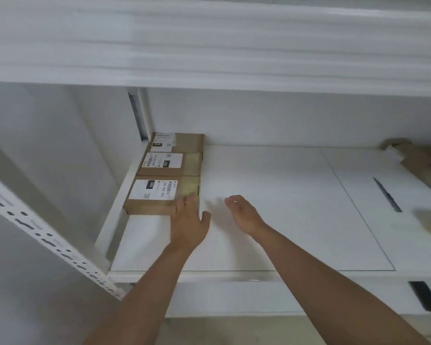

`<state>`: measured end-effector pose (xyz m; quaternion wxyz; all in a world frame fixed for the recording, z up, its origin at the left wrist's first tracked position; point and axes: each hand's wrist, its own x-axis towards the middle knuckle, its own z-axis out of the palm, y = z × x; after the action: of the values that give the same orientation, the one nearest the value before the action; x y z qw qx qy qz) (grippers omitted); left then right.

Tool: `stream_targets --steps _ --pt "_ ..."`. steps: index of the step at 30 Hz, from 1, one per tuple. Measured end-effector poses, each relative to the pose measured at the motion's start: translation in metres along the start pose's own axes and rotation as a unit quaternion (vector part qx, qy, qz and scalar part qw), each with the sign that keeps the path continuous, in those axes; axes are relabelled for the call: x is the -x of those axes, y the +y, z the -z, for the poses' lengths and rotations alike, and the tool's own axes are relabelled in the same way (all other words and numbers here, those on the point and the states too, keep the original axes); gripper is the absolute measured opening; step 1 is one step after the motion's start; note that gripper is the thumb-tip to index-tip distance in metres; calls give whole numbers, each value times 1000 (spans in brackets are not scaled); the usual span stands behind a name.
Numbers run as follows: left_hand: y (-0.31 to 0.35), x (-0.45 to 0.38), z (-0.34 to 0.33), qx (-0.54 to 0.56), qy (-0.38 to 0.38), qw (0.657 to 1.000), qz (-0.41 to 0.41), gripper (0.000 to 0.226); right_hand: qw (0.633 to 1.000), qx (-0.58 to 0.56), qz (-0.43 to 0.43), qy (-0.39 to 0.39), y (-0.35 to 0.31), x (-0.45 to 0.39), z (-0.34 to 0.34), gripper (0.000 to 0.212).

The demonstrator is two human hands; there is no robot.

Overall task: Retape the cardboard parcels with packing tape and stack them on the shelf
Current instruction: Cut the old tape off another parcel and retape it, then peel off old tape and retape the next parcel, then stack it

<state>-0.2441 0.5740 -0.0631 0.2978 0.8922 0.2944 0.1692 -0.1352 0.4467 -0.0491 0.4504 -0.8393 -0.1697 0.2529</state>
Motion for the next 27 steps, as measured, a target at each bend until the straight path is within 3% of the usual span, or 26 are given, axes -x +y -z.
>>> stream_targets --steps 16,27 --pt "340 94 -236 59 -155 984 -62 42 994 79 52 62 179 87 354 27" --pt "444 63 -312 97 -175 977 -69 36 966 0 111 235 204 74 478 17"
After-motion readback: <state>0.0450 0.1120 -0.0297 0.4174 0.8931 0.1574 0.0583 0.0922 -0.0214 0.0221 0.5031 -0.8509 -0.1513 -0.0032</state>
